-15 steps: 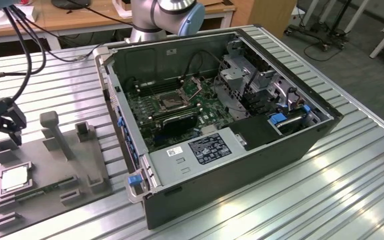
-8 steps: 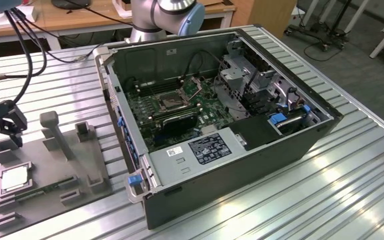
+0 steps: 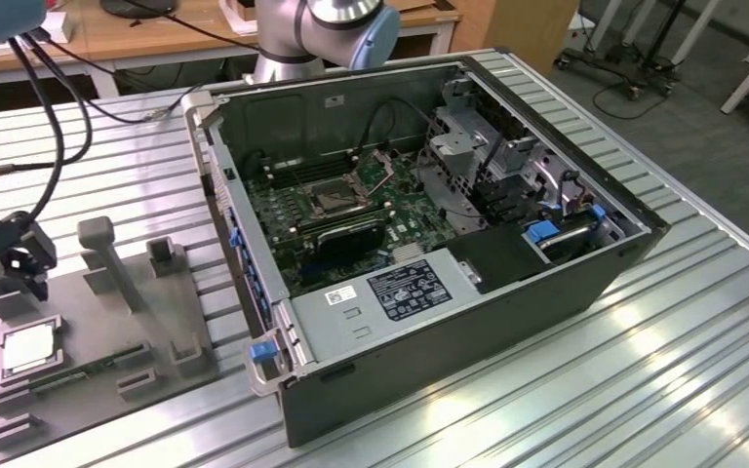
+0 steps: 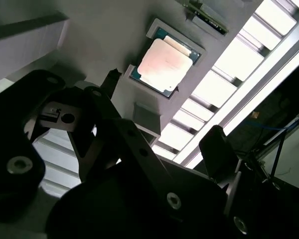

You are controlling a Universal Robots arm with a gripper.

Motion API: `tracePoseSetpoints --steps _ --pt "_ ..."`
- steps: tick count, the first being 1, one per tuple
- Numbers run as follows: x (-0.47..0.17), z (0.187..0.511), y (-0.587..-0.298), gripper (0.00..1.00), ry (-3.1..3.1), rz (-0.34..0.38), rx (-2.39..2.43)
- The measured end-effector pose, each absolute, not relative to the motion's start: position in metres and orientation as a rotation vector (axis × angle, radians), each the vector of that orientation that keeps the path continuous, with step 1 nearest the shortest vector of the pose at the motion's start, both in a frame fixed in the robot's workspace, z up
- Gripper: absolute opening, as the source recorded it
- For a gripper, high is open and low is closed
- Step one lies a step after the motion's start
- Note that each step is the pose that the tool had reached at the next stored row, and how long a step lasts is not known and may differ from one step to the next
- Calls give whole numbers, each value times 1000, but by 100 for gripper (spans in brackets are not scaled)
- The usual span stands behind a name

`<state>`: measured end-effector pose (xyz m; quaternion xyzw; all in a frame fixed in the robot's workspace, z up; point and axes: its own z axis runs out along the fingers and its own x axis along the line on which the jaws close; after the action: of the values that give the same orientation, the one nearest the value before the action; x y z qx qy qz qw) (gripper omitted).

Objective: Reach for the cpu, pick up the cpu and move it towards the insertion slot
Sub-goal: 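Pick up the cpu and move it towards the insertion slot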

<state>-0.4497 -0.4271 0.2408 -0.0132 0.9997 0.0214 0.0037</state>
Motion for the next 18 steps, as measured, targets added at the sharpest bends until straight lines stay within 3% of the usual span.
tracePoseSetpoints --steps 18 --pt "-450 233 -428 91 3133 68 -42"
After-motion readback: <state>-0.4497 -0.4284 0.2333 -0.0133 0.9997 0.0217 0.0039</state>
